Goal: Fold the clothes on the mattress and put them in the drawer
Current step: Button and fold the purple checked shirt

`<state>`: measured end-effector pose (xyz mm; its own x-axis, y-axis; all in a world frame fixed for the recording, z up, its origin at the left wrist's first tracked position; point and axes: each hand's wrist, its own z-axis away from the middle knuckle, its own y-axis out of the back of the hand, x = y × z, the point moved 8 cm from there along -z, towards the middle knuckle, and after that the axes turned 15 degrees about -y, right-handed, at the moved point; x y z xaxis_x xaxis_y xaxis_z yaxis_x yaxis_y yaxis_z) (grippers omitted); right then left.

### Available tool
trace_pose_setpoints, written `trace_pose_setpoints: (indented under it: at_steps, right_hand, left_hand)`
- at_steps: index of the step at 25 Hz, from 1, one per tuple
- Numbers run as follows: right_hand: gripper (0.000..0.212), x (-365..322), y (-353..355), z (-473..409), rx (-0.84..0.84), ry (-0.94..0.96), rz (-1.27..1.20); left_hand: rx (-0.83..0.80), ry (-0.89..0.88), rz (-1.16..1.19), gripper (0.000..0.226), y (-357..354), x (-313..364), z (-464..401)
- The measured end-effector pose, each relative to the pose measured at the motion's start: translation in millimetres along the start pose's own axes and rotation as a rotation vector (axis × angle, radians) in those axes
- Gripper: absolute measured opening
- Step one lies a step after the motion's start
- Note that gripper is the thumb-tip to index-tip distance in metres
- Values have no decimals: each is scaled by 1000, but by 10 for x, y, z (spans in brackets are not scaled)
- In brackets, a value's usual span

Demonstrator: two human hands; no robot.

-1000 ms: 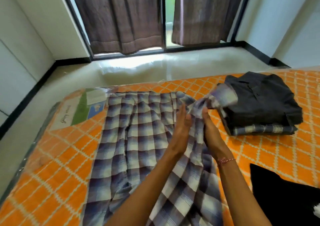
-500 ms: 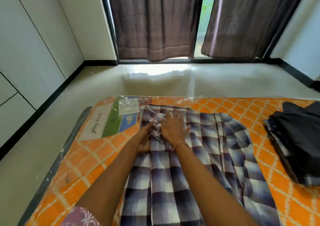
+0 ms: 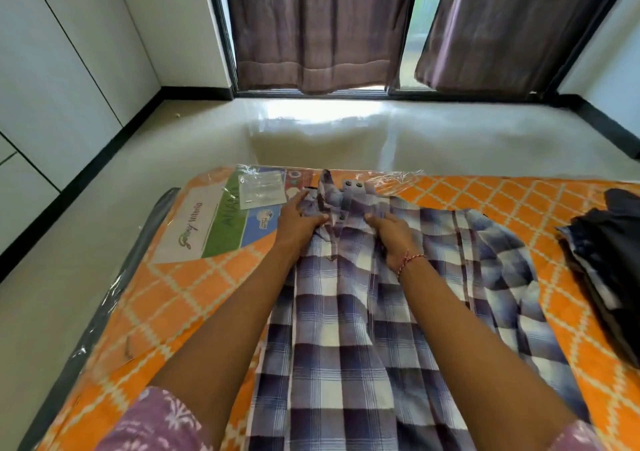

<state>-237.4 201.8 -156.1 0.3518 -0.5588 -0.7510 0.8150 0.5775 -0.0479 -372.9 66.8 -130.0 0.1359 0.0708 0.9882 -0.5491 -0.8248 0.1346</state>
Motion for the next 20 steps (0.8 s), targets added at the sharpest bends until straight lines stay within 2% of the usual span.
trace_pose_setpoints:
  at_steps: [2,3,4,5,7,8,9,12,13,15,17,18,20]
  right_hand:
    - [30,132,7,-72,55,-33,120]
    - [36,150,11,-106,79,-27,179]
    - [40,137,12,-112,108,0,238]
    - [45,85,19,-87,166,66,312]
    - [50,-34,-53,132,358,330,686]
    - [50,3,-186,247,395,465,901]
    - [50,146,-310,326,356,526,1052]
    - [54,581,-369,468,252,449,1187]
    - [55,608,-308,526,244,438,1159]
    - [51,651,-43,761,251,393,876]
    - [38,867,386,1083,378,258,661]
    - [46,1060,521,1296,429,166,692]
    - [57,1526,567,1715,420,59,792]
  left_hand:
    - [-108,-38,-59,73,-72,20,6]
    - [-185,-76,-137,66,-136,-4,16]
    - [-267,-143,-321,57,-190,-11,28]
    - [-345,-208,-611,53,-222,-29,35]
    - [-428,-272,-1124,56,-240,-68,117]
    - [-432,-271,-1224,58,-241,-63,207]
    - [-430,-251,-1242,59,-253,-74,356]
    - [-459,-145,-1117,58,-302,-133,944]
    - [-423,-113,-1070,60,-274,-116,1123]
    - [-197,-17,-885,68,-40,12,1518]
    - [-17,140,-595,67,181,5,2067]
    - [-11,214,-480,60,211,-16,2374]
    - [-70,308,-434,50,214,-80,2913]
